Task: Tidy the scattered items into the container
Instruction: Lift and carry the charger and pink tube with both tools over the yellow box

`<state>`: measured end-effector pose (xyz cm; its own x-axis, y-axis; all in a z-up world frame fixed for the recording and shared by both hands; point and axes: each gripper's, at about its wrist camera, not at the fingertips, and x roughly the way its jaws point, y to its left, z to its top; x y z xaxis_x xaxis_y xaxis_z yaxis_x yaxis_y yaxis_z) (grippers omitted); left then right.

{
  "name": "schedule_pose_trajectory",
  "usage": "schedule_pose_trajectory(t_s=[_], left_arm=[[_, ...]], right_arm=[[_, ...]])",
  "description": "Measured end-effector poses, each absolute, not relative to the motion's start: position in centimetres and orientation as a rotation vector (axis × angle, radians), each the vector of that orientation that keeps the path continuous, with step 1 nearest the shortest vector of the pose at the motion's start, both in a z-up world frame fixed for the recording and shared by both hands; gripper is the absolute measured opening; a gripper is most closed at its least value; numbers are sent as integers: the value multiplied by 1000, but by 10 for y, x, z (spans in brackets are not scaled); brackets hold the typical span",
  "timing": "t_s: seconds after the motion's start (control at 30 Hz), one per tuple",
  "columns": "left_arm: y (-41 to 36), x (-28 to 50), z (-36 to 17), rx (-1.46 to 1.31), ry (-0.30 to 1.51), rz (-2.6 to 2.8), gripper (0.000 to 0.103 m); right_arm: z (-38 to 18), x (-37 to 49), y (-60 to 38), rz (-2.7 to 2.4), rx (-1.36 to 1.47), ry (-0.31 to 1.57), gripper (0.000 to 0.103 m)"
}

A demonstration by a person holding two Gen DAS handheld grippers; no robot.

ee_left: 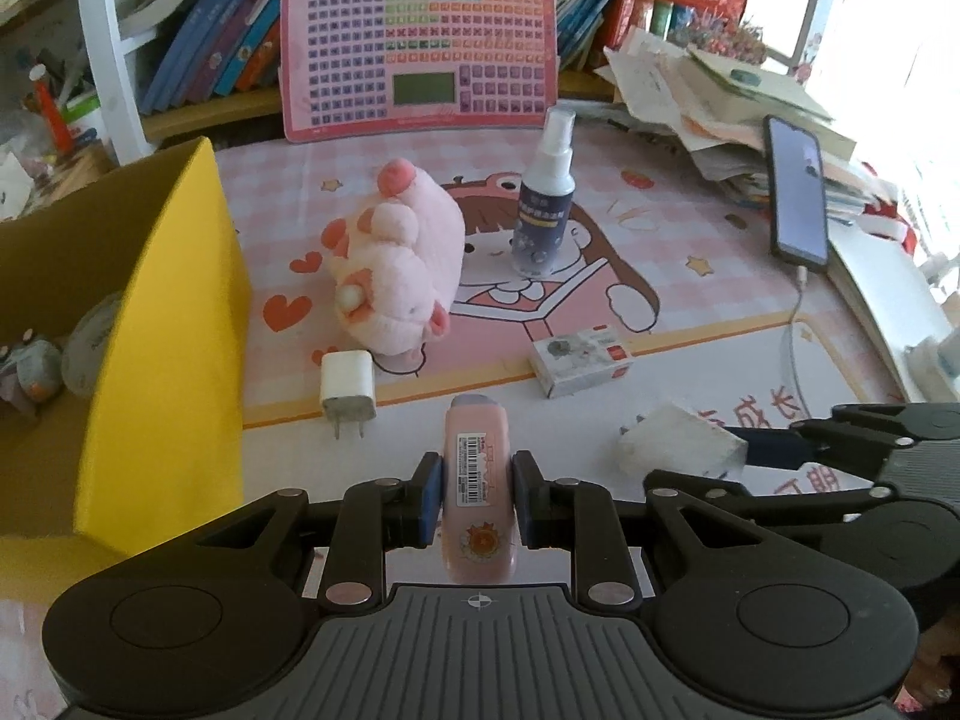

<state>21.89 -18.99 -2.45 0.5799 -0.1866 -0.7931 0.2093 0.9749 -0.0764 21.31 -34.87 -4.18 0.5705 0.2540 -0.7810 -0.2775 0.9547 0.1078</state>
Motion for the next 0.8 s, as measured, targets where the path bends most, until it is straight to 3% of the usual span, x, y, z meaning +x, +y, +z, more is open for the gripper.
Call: schedule_pose_trajectory(t_s=[0.8], left_arm=[[-124, 135, -12, -62, 862, -358, 23]], right_arm=[[-17, 119, -288, 233, -103, 875, 43]])
